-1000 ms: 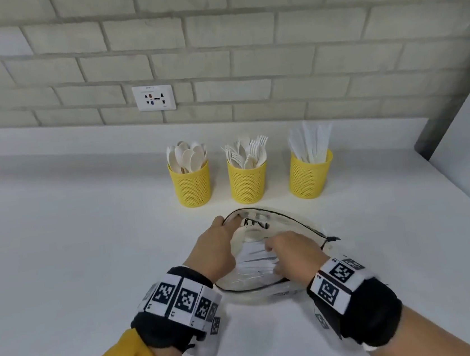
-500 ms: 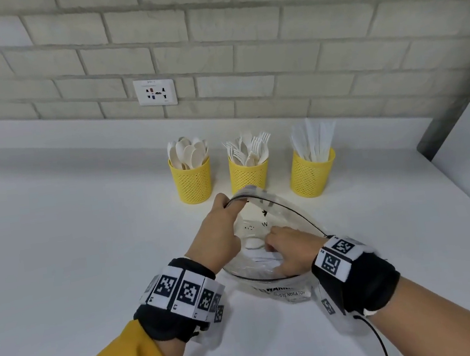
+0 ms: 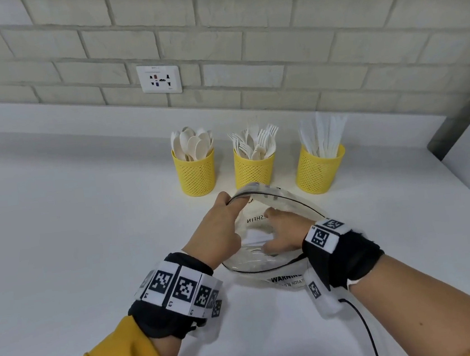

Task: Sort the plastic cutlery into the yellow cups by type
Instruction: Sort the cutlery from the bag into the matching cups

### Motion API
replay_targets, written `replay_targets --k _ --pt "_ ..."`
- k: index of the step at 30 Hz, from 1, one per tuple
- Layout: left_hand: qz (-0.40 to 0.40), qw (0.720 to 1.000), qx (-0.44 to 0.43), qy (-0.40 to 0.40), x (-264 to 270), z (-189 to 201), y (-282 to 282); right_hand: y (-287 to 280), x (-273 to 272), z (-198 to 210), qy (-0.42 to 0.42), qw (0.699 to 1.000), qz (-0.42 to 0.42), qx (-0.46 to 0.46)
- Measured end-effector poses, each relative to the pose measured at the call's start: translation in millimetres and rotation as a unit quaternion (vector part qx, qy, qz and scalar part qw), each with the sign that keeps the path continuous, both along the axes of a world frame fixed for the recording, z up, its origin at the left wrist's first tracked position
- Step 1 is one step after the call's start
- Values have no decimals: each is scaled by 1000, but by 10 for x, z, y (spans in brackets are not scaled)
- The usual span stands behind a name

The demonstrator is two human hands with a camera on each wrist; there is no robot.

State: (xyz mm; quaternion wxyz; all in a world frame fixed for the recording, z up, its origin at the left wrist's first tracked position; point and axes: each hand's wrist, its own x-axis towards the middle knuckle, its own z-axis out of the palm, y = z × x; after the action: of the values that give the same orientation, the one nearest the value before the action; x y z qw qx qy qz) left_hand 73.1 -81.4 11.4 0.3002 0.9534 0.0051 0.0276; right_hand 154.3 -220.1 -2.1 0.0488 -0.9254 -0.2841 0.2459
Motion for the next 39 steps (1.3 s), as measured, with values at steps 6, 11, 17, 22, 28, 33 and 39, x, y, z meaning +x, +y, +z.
replay_targets --k 6,11,17,22,28,33,39 --pt "16 1000 -6 12 6 -65 31 -11 23 59 78 995 52 -15" --pt "-7 1000 -11 -24 -8 45 22 19 -32 -10 65 997 32 8" --pt "59 998 19 19 -54 88 272 -135 -55 73 65 993 -37 93" --pt "85 990 -73 87 -21 35 287 -170 -171 11 162 952 25 258" --pt "136 987 -68 54 54 39 289 -212 -208 314 141 829 -80 536" --pt "200 976 -75 36 124 4 292 -255 -75 627 225 578 -172 765" --pt "158 964 -94 -194 29 240 191 -312 -71 581 285 569 -182 750"
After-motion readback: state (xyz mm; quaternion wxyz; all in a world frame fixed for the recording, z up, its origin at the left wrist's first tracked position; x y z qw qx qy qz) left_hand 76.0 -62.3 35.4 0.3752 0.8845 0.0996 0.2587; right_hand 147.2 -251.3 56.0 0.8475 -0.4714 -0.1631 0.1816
